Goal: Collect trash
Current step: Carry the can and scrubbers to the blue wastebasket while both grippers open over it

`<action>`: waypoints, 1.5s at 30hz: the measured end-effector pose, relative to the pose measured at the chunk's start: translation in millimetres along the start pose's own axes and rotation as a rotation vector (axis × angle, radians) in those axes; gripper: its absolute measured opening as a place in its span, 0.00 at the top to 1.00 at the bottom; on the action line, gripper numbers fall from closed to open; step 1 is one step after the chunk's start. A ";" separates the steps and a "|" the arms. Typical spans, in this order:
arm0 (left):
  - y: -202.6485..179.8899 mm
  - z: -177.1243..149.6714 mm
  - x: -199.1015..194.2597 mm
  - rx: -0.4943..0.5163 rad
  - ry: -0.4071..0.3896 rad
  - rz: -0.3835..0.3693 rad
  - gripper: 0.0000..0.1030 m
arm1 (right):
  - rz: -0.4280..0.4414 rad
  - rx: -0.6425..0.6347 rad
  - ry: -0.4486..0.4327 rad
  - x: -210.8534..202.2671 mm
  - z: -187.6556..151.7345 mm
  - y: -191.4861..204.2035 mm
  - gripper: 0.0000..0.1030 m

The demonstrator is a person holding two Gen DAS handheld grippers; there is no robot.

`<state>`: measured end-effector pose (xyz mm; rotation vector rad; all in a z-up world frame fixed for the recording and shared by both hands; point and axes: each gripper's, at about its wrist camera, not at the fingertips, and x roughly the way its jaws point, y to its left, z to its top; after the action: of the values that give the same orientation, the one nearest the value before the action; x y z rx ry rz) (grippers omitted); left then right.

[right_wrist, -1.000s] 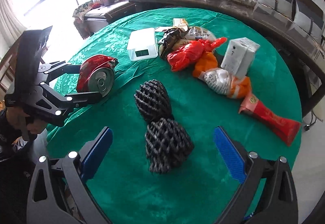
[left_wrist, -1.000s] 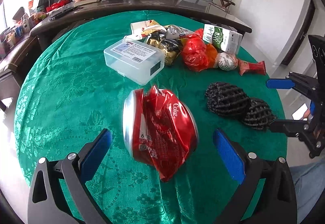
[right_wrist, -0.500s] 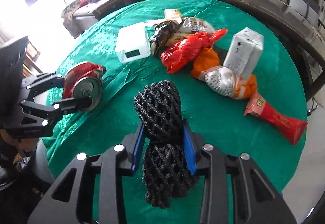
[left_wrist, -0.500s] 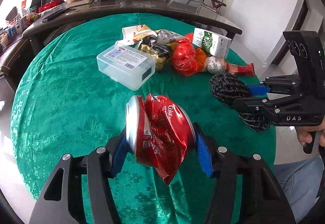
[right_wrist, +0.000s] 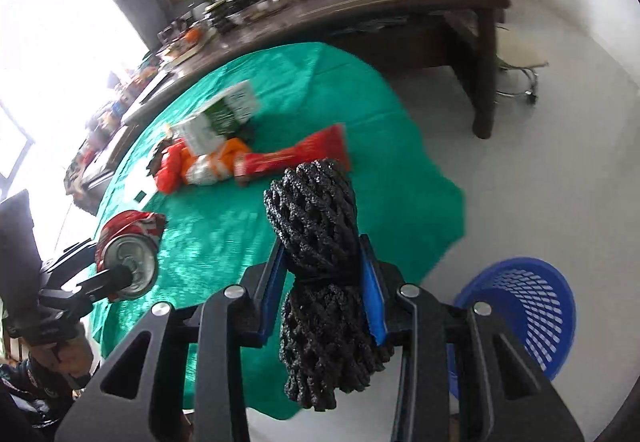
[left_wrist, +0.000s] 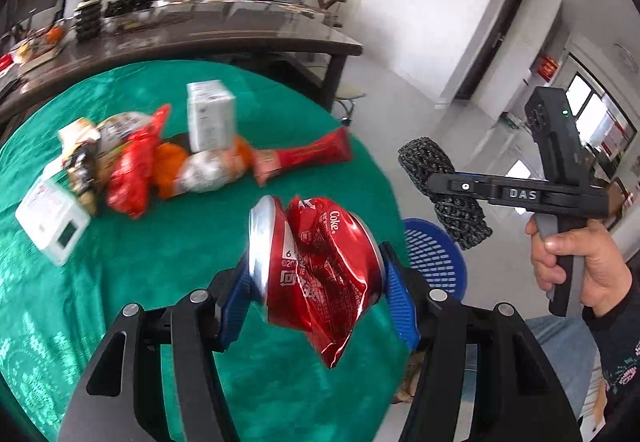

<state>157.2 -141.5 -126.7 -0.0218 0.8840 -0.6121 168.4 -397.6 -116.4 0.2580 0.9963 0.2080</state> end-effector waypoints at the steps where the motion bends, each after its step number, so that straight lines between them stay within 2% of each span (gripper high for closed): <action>1: -16.4 6.1 8.8 0.022 0.006 -0.026 0.43 | -0.036 0.023 -0.003 -4.5 -3.5 -17.1 0.67; 6: -100.1 29.7 67.1 0.115 0.056 -0.141 0.42 | -0.197 0.166 0.024 -8.5 -24.4 -112.4 0.67; 9: -144.6 35.8 111.4 0.147 0.106 -0.203 0.42 | -0.231 0.232 0.046 -0.7 -39.4 -151.3 0.66; 12: -178.6 36.6 156.2 0.167 0.145 -0.224 0.42 | -0.235 0.287 0.071 10.1 -50.2 -180.5 0.66; 19: -217.0 26.9 261.7 0.183 0.239 -0.246 0.41 | -0.241 0.336 0.141 34.4 -54.0 -224.9 0.66; 24: -226.3 10.9 297.6 0.229 0.271 -0.231 0.41 | -0.231 0.384 0.162 45.6 -61.4 -249.1 0.66; 29: -227.1 1.3 312.3 0.238 0.283 -0.225 0.40 | -0.208 0.405 0.194 60.2 -67.1 -262.2 0.65; 30: -229.0 0.8 316.2 0.245 0.281 -0.223 0.40 | -0.202 0.406 0.198 62.9 -67.1 -265.4 0.63; 31: -228.1 -0.3 315.5 0.252 0.273 -0.218 0.38 | -0.200 0.408 0.200 65.3 -67.5 -266.8 0.55; 32: -230.9 -1.0 317.2 0.262 0.258 -0.205 0.20 | -0.206 0.411 0.200 64.9 -69.8 -268.8 0.48; 33: -230.5 -2.0 313.5 0.266 0.231 -0.189 0.03 | -0.216 0.414 0.198 64.6 -70.0 -269.1 0.36; 35: -228.1 -2.5 305.7 0.269 0.170 -0.184 0.05 | -0.219 0.419 0.183 60.9 -69.5 -269.7 0.32; 39: -227.0 2.1 291.9 0.257 0.140 -0.238 0.05 | -0.265 0.428 0.118 40.5 -65.4 -269.0 0.27; 40: -226.4 3.3 285.6 0.251 0.120 -0.235 0.05 | -0.288 0.418 0.095 33.4 -63.0 -266.5 0.22; 45: -218.6 10.7 237.7 0.194 0.045 -0.198 0.05 | -0.332 0.363 -0.093 -11.9 -53.0 -243.6 0.08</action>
<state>170.4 -446.4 -232.7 0.0807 0.8690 -0.8850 130.4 -626.2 -209.2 0.4234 0.9654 -0.2886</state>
